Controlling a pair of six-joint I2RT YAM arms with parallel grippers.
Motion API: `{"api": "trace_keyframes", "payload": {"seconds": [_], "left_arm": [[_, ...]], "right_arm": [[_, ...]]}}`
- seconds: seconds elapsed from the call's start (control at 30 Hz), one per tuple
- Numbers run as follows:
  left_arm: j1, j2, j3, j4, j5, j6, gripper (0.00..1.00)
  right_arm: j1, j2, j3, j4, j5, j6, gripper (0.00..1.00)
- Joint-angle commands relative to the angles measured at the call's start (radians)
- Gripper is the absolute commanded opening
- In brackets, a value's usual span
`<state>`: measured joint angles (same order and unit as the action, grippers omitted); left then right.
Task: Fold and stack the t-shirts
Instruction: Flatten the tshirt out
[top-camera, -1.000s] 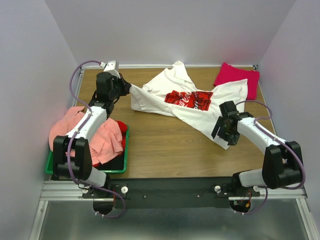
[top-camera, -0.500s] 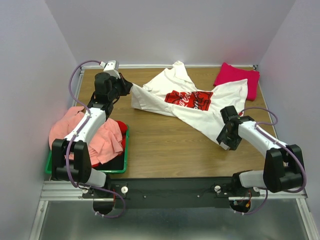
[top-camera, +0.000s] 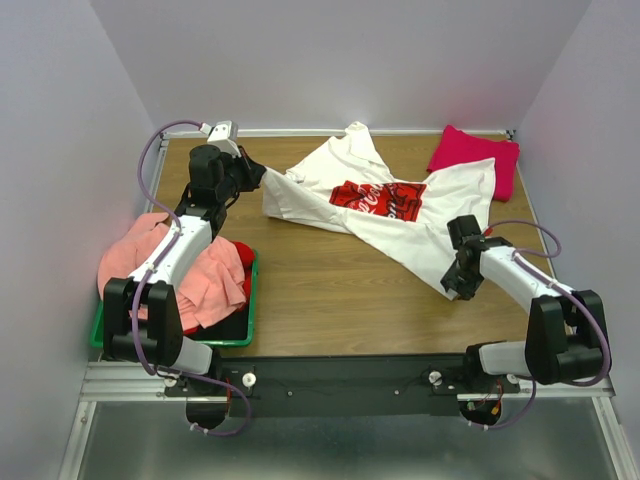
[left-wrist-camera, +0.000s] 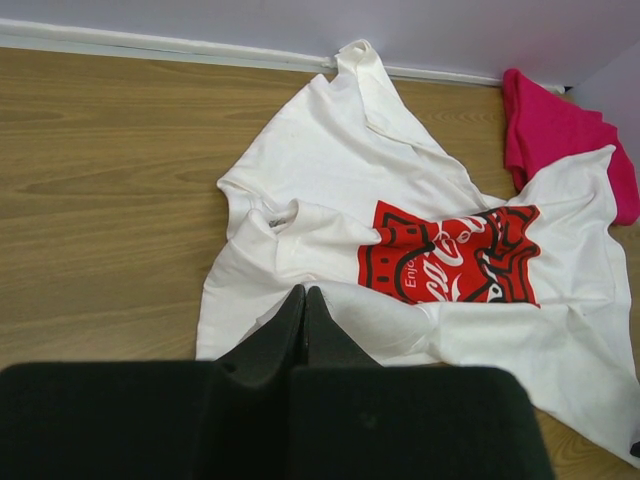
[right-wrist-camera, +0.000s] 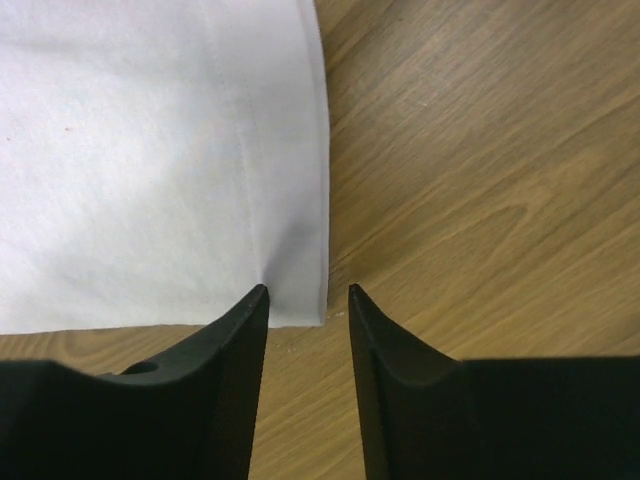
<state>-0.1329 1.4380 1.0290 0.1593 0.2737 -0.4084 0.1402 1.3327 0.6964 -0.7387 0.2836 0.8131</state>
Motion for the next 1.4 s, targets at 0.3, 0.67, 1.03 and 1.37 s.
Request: {"api": "trace_keyframes", "payload": {"seconds": [0.3,0.67,1.03,1.37], "left_arm": [[0.001,-0.034,-0.006,0.022,0.024,-0.001,0.00],[-0.014,-0.155,-0.049,0.009,-0.007,-0.041,0.00],[-0.037,-0.385,-0.201,-0.064,-0.073,-0.093,0.00],[-0.040,-0.645,-0.297,-0.239,-0.145,-0.101,0.00]], "right_arm": [[-0.005,0.006,-0.098,0.104,-0.072,0.029,0.12],[-0.004,-0.133,-0.015,-0.026,-0.175,-0.023,0.00],[-0.005,-0.371,0.129,-0.313,-0.155,-0.045,0.00],[-0.004,-0.543,0.176,-0.494,-0.143,-0.052,0.00]]}}
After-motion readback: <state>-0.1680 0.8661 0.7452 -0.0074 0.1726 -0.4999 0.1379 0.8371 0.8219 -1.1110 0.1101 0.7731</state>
